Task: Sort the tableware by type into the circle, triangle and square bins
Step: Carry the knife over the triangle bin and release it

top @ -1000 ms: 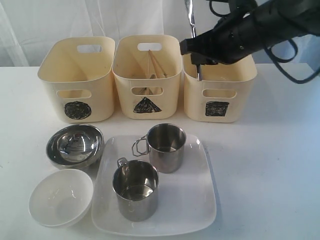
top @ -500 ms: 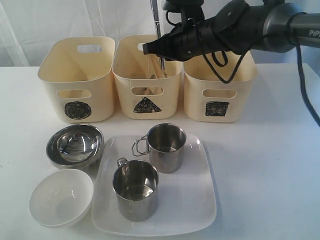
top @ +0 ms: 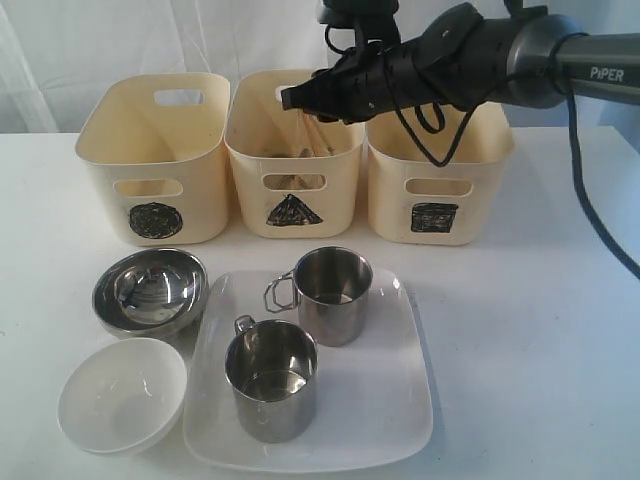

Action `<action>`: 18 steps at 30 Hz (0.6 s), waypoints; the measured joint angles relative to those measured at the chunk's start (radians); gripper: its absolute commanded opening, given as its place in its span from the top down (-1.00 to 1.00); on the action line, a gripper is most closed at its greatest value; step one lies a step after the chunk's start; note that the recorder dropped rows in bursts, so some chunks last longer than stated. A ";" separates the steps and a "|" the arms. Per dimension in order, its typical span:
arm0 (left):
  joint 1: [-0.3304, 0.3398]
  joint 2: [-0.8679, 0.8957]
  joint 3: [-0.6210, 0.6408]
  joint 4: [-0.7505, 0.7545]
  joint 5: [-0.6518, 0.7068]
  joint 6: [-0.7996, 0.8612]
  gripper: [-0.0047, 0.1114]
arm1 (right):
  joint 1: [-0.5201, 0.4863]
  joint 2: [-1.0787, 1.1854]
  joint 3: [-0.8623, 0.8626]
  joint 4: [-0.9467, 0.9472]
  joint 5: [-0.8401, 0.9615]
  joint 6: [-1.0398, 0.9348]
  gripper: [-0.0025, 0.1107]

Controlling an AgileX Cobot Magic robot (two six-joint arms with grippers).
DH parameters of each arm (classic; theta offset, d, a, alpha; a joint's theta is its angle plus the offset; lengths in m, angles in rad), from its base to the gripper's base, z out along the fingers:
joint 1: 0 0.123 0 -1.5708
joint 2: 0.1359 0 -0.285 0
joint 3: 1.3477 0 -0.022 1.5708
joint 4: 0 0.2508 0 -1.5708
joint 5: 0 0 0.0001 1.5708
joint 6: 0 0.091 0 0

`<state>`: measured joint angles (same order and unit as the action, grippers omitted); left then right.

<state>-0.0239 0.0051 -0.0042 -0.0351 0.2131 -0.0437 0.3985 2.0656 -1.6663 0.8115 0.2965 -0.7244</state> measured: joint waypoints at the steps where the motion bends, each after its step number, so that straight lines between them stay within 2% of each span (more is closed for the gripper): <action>1: 0.000 0.000 0.000 0.000 0.000 0.000 0.92 | 0.000 0.000 0.000 0.000 0.003 0.000 0.39; 3: 0.000 0.000 0.000 0.000 0.000 0.000 0.92 | 0.000 -0.040 0.000 0.000 0.074 0.002 0.59; 5: 0.000 0.000 0.000 0.000 0.000 0.000 0.92 | 0.000 -0.099 0.000 -0.009 0.187 0.007 0.90; 6: 0.000 0.000 0.000 0.000 0.000 0.000 0.92 | 0.000 -0.123 0.000 -0.019 0.231 0.010 0.96; 10: 0.000 0.000 0.000 0.000 0.000 0.000 0.92 | 0.001 -0.255 0.037 -0.182 0.461 0.155 0.96; 14: 0.000 0.000 0.000 0.000 0.000 0.000 0.92 | 0.001 -0.327 0.205 -0.299 0.508 0.304 0.96; 18: 0.000 0.000 0.000 0.000 0.000 0.000 0.92 | 0.001 -0.340 0.305 -0.318 0.527 0.343 0.96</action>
<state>-0.0239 0.0051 -0.0042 -0.0351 0.2131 -0.0437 0.3998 1.7252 -1.3614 0.4935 0.8237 -0.3810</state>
